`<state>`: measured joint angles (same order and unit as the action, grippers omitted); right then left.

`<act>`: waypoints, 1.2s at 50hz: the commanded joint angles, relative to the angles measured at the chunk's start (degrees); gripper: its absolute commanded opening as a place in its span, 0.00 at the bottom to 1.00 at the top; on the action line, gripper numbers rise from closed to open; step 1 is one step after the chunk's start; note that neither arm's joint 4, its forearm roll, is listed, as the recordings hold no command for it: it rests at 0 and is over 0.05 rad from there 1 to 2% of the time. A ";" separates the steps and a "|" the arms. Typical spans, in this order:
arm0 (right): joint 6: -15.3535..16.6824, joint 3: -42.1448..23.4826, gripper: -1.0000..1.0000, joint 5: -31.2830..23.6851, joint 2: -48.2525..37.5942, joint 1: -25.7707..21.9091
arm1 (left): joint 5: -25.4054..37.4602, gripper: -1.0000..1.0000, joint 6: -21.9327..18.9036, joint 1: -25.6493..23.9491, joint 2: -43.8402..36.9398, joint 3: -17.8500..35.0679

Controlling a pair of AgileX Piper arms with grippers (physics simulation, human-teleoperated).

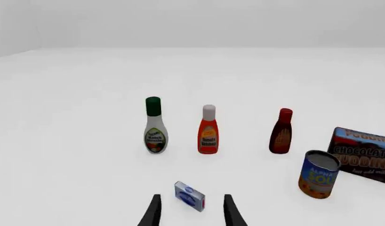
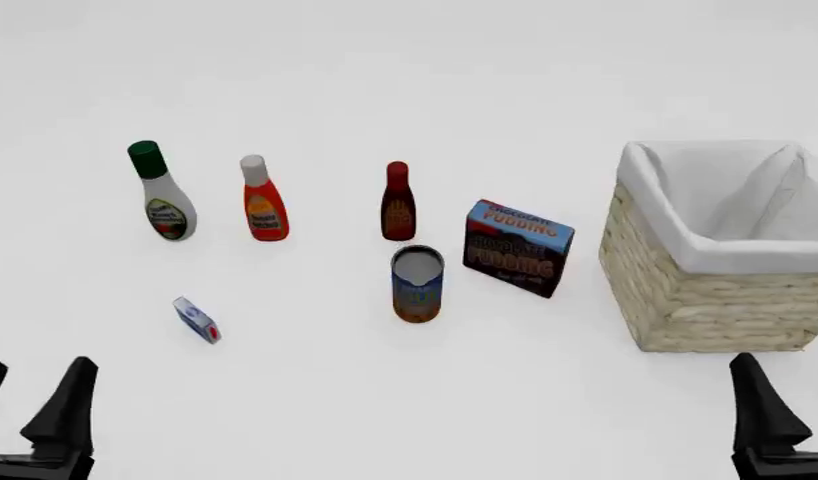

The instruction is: Pick the bbq sauce and place it in the basket.

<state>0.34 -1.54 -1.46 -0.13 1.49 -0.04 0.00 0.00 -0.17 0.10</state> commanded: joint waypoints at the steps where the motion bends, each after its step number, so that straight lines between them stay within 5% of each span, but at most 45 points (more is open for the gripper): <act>1: -0.15 1.42 1.00 1.39 -0.35 -1.31 | -0.07 1.00 0.01 0.00 -0.26 0.15; 13: 0.70 0.33 1.00 2.58 -3.11 -2.08 | -0.07 1.00 0.00 0.00 -0.26 0.15; 26: 2.72 -7.66 1.00 6.34 -15.67 -3.03 | -0.07 1.00 0.02 -0.01 -0.26 0.15; 35: 7.20 -16.60 1.00 2.05 -20.66 -6.23 | -0.06 1.00 0.02 0.00 -0.28 0.15; 60: 8.36 -37.15 1.00 -5.28 -35.06 -11.46 | -0.07 1.00 0.00 0.00 -0.27 0.15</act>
<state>7.70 -30.91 -4.33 -29.63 -8.02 -0.11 0.00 0.00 -0.43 0.24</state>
